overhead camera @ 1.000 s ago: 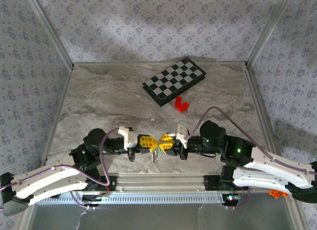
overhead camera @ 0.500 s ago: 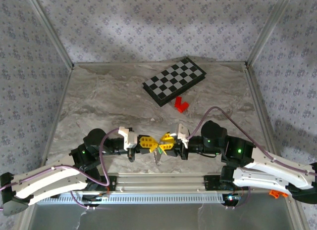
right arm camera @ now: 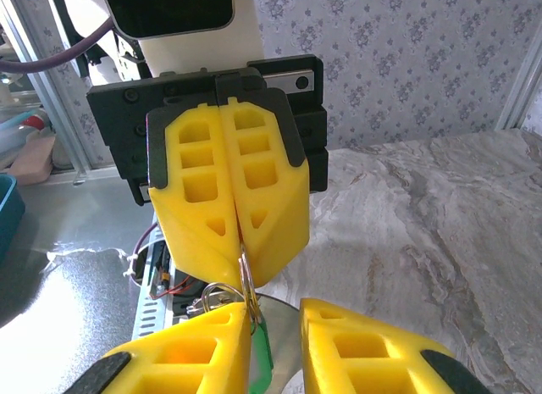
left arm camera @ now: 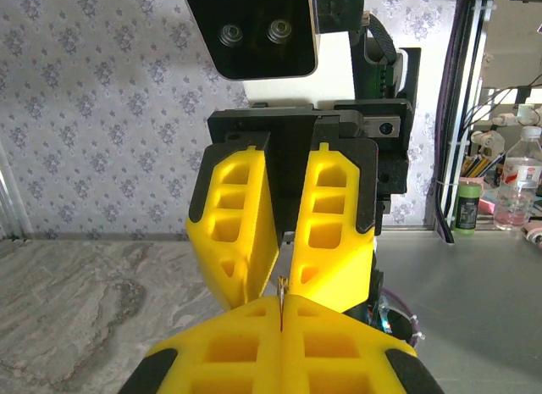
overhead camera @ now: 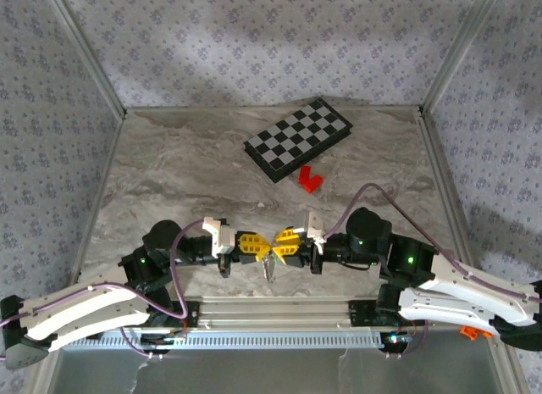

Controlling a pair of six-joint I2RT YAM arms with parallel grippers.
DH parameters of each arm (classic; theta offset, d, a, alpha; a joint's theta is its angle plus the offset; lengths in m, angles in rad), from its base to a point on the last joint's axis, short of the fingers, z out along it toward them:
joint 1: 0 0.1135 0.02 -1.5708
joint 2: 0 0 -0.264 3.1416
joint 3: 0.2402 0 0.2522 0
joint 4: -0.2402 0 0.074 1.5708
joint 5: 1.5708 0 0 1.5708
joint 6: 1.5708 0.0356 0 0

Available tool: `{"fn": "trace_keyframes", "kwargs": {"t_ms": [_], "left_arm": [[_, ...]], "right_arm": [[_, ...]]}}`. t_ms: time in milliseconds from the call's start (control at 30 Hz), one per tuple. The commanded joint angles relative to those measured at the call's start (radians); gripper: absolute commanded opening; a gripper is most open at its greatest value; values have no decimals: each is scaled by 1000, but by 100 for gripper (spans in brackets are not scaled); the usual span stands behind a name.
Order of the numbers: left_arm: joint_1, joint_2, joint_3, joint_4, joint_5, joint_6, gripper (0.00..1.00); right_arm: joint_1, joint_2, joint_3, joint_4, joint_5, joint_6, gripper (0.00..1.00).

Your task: Put the keys on the keyring

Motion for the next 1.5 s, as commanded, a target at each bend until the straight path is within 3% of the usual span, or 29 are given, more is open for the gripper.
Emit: {"fn": "trace_keyframes", "kwargs": {"t_ms": [0,267,433,567,700,900,1067,1467], "left_arm": [[-13,-9,21,30,20,-1,0],[-13,8,32,26,22,4,0],[-13,17,41,17,23,10,0],[-13,18,77,-81,4,41,0],[-13,10,145,-288,-51,117,15],[-13,55,256,-538,-71,186,25],[-13,92,288,-586,-56,194,26],[-13,166,290,-557,-2,193,25]], "right_arm": [[-9,1,-2,33,-14,17,23],[-15,12,-5,46,-19,19,15],[-20,14,7,28,-9,8,0],[-22,26,45,-53,21,-26,0],[-21,67,147,-250,44,-92,0],[-23,141,278,-502,43,-165,0],[-22,190,346,-603,35,-207,0],[-2,239,358,-588,11,-213,0]]}}
